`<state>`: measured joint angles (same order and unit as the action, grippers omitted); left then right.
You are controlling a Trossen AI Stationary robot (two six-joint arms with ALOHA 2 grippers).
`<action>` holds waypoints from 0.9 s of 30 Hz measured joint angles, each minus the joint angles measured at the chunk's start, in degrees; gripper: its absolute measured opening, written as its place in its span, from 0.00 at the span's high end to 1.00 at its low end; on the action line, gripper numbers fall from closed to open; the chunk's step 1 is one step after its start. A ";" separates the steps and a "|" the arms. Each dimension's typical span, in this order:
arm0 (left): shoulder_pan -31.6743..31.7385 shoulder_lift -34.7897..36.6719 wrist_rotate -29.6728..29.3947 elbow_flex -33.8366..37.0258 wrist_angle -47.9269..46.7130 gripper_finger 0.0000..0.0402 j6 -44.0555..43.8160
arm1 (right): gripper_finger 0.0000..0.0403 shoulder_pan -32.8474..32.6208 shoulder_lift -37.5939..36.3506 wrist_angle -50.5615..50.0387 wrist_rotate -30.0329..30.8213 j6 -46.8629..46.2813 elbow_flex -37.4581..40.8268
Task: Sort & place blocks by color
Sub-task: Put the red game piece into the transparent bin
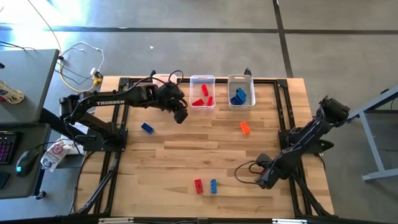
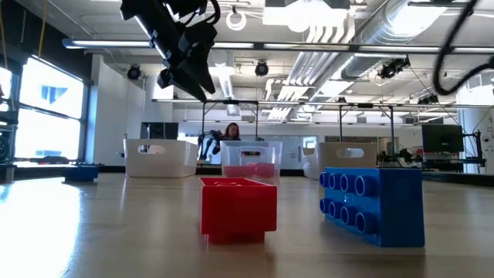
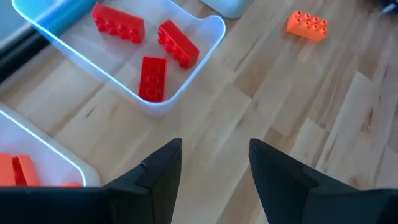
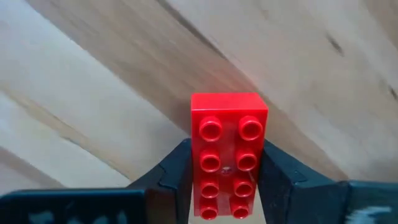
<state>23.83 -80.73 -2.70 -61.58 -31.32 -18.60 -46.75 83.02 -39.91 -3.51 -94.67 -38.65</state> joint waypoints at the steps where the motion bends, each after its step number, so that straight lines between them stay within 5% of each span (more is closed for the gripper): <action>1: 0.00 0.00 -0.17 0.00 0.06 0.57 0.56 | 0.72 0.51 0.00 0.32 1.10 0.07 -0.21; 13: 0.00 0.00 -4.36 0.00 -0.50 0.57 1.22 | 0.72 11.88 0.02 11.25 12.54 15.14 -1.05; 27: -0.05 0.00 -2.92 0.00 -9.03 0.57 2.67 | 0.72 29.45 0.02 28.30 12.92 44.37 -1.05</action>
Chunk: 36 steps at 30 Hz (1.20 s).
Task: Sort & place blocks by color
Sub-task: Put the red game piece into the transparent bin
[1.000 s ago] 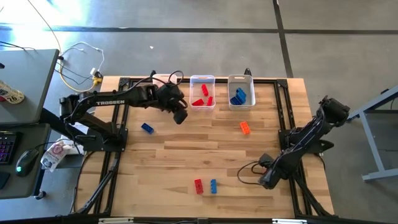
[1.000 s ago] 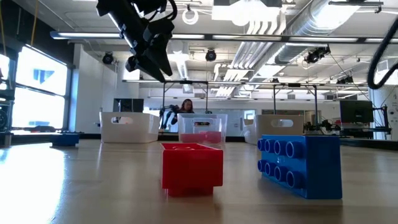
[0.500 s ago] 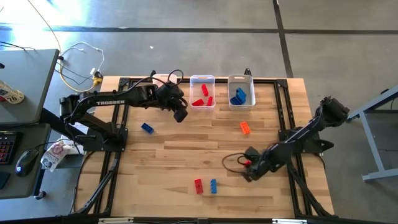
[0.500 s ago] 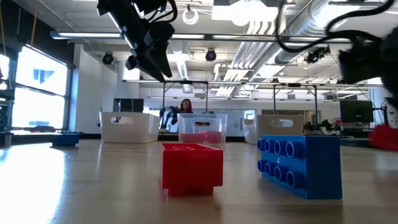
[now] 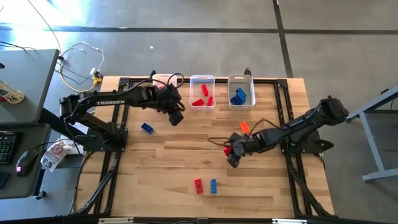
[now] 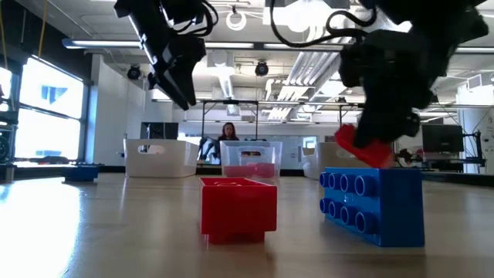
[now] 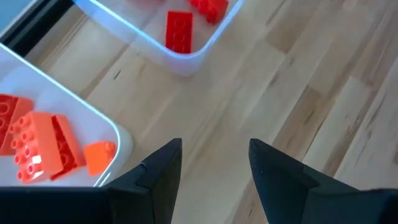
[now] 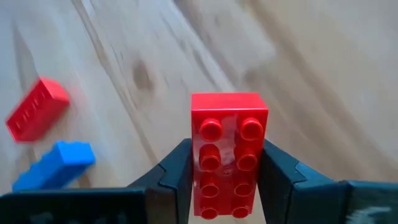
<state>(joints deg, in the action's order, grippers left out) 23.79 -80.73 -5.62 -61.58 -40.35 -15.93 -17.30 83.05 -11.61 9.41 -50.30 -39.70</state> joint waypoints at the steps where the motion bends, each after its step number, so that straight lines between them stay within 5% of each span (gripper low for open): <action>1: 0.01 0.00 -0.01 0.00 -0.72 0.57 0.60 | 0.72 1.02 0.00 1.21 -0.02 1.65 0.00; 21: 0.01 0.00 -0.14 0.00 -3.54 0.57 5.21 | 0.72 22.54 -0.04 24.95 -1.11 27.78 0.00; 36: -0.01 0.00 -0.12 0.00 -13.27 0.57 3.75 | 0.72 31.84 -0.09 47.60 -1.14 43.50 -0.02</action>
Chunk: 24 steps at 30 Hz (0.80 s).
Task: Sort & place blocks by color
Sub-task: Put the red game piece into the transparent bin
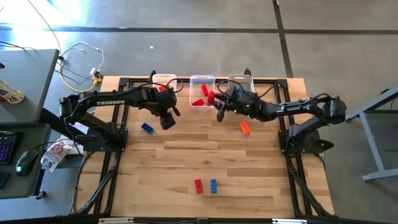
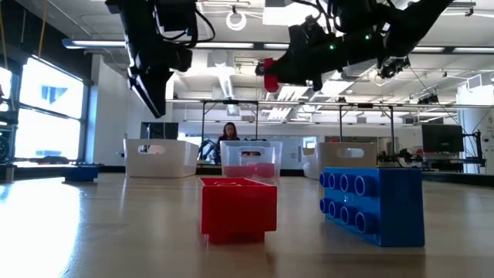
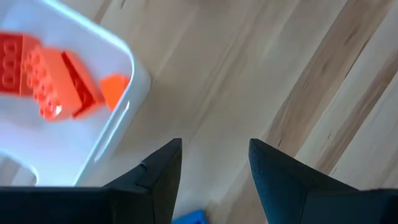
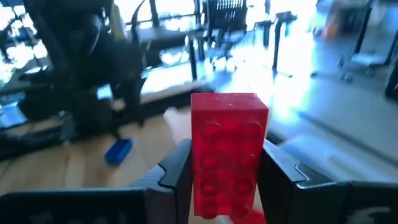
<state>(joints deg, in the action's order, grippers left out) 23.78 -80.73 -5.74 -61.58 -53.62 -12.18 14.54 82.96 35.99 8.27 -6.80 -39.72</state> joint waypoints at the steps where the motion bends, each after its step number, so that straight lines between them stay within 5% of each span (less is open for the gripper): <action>1: 0.01 -0.01 0.00 0.00 -0.92 0.57 -0.44 | 0.72 0.44 0.00 1.19 0.00 0.90 0.00; 11: -2.52 0.00 -0.02 0.00 -6.13 0.57 -2.65 | 0.72 3.62 2.33 11.73 -0.13 8.24 -0.74; 24: -8.33 0.00 -4.18 0.00 -7.79 0.57 -2.69 | 0.72 6.10 15.26 -6.17 -1.38 6.80 -13.89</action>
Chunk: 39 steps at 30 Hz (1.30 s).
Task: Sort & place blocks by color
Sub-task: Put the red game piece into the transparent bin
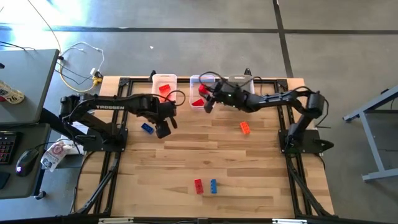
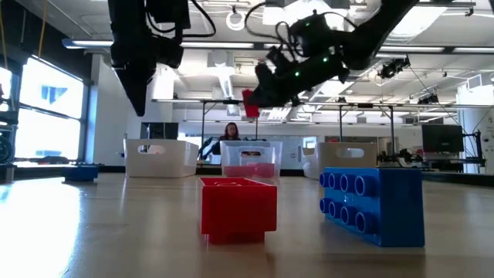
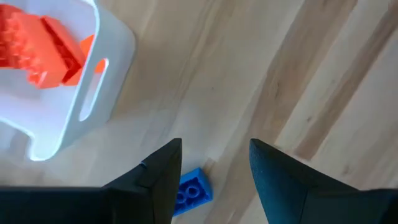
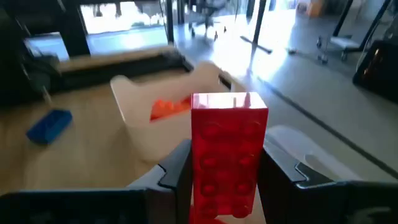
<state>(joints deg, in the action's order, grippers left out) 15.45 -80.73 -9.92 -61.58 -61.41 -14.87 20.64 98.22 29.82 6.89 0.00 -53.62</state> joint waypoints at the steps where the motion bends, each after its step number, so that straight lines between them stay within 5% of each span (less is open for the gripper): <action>1: -0.34 0.00 -0.84 0.00 -0.60 0.57 0.00 | 0.72 0.00 0.97 -2.03 0.00 -0.04 -1.06; 11: -2.30 0.02 -4.73 0.66 -3.69 0.57 -0.99 | 0.72 0.09 7.02 -20.24 3.67 -2.94 -11.69; 23: -3.24 0.02 -7.81 8.63 -3.06 0.57 -2.59 | 0.72 1.95 8.38 -32.65 3.37 -7.26 -14.61; 39: -2.28 0.02 -4.76 16.75 -3.51 0.57 18.26 | 0.53 2.97 8.38 -32.62 -0.50 -7.43 -14.61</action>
<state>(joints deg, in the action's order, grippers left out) 13.17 -80.71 -14.68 -44.83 -64.93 3.38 23.61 106.61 -2.81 6.39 -7.43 -68.23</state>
